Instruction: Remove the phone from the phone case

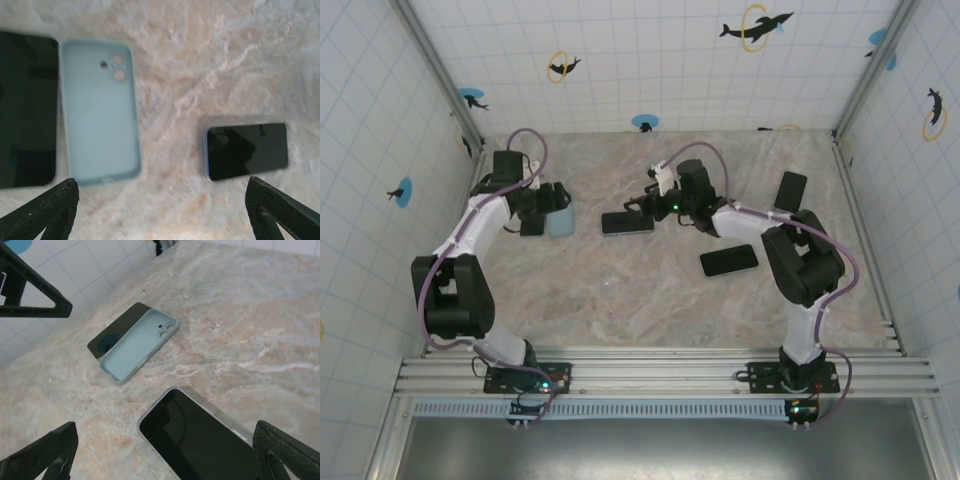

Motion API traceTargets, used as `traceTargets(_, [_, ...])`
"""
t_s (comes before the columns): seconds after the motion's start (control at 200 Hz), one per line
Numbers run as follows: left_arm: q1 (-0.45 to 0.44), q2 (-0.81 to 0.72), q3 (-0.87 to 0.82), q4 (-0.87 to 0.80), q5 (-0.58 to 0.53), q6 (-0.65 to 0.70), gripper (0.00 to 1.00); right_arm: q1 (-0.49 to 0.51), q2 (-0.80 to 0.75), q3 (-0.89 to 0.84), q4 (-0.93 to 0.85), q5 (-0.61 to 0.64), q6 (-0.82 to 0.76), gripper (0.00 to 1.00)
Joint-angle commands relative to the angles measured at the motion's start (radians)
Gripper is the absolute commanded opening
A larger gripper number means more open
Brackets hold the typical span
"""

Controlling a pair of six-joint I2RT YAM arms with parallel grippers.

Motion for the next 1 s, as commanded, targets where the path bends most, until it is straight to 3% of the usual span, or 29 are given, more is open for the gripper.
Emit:
traceTargets(0.0, [0.004,-0.075,-0.072,0.018,0.111,-0.101,0.89,-0.035,0.050,0.082,-0.179,-0.174,-0.312,0.93])
traceTargets(0.215, [0.003,-0.171,-0.178,0.026,0.166,-0.144,0.89,-0.059,0.178,0.252,-0.452,-0.204,-0.625,0.95])
traceTargets(0.32, [0.000,-0.186,-0.197,-0.005,0.156,-0.143,0.89,-0.060,0.232,0.318,-0.524,-0.198,-0.703,1.00])
traceTargets(0.556, [0.002,-0.212,-0.241,-0.019,0.164,-0.137,0.88,-0.047,0.360,0.485,-0.701,-0.174,-0.849,1.00])
traceTargets(0.996, [-0.002,-0.209,-0.252,-0.042,0.157,-0.122,0.88,-0.022,0.454,0.543,-0.689,-0.055,-0.931,1.00])
